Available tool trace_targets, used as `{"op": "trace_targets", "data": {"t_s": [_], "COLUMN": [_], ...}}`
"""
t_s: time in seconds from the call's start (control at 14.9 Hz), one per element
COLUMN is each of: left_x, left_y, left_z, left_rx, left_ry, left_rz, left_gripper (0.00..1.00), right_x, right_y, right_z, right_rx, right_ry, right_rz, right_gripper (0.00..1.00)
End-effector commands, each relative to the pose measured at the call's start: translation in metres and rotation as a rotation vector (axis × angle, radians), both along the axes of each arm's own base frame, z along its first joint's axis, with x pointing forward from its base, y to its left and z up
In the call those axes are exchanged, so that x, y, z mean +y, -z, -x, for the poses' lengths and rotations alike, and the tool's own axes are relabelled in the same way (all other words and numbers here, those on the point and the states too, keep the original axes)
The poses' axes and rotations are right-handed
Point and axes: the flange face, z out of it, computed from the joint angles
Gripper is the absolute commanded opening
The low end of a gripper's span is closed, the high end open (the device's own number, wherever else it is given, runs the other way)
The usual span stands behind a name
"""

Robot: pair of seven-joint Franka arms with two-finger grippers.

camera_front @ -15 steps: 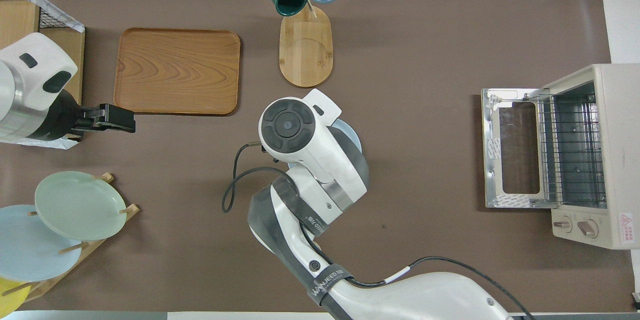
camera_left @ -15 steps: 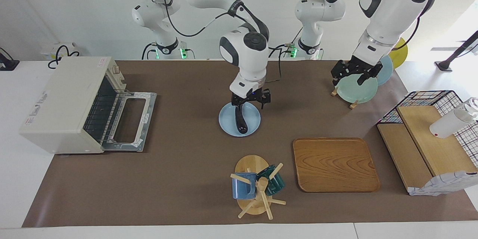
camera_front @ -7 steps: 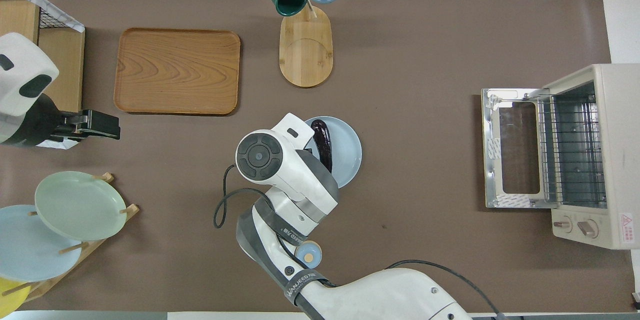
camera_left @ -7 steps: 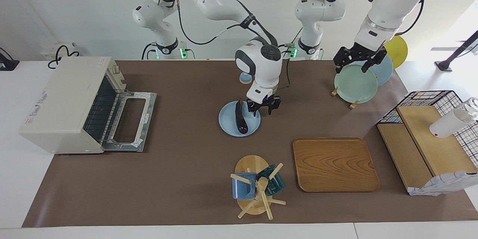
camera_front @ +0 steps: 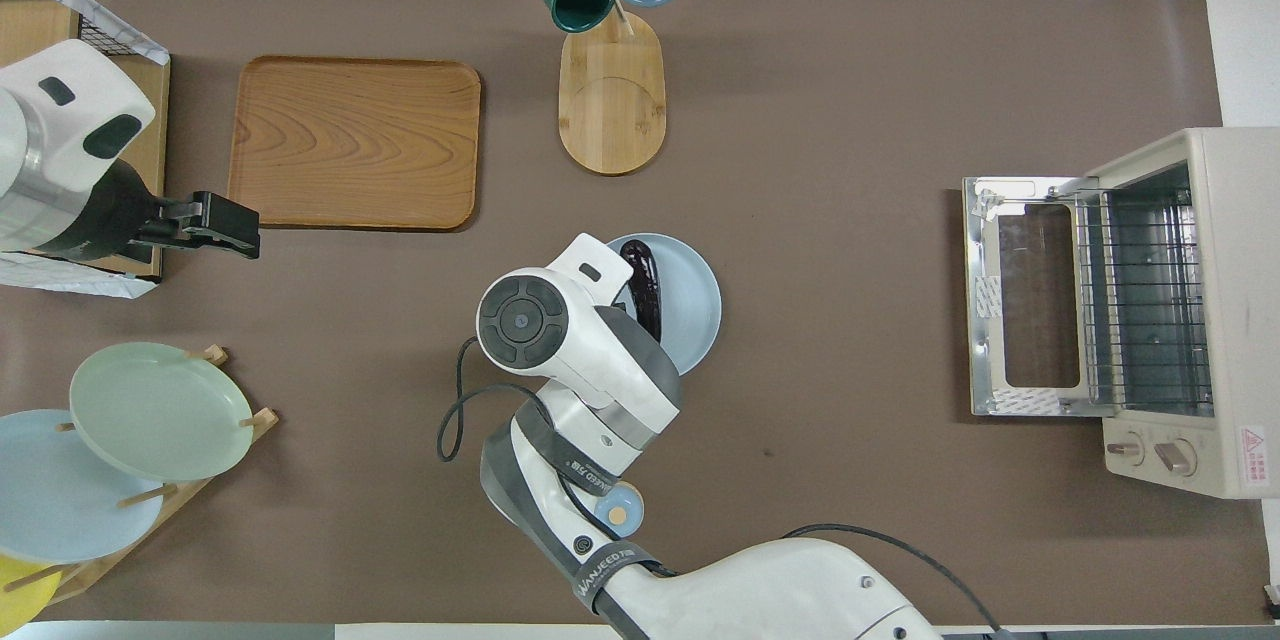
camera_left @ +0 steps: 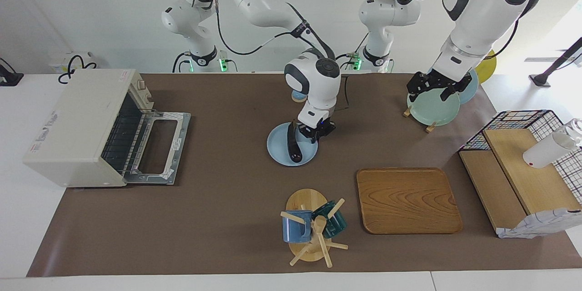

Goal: Put eggplant into oven

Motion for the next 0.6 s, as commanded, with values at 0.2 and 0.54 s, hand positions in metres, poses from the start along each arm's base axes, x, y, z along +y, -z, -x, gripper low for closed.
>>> {"op": "trace_targets", "data": {"t_s": [0.2, 0.54], "left_x": [-0.005, 0.005], "left_y": [-0.013, -0.016], "left_z": [0.001, -0.003], "left_rx": [-0.011, -0.015], "left_ry": [0.022, 0.013], "left_rz": [-0.013, -0.018], "left_gripper": [1.0, 1.0], "right_x": [-0.013, -0.122], "right_y": [-0.045, -0.114], "right_z": [-0.017, -0.061], "right_rx": [-0.01, 0.093], "right_ry": [-0.036, -0.061], "right_rz": [0.194, 0.247], "right_gripper": [0.0, 0.0]}}
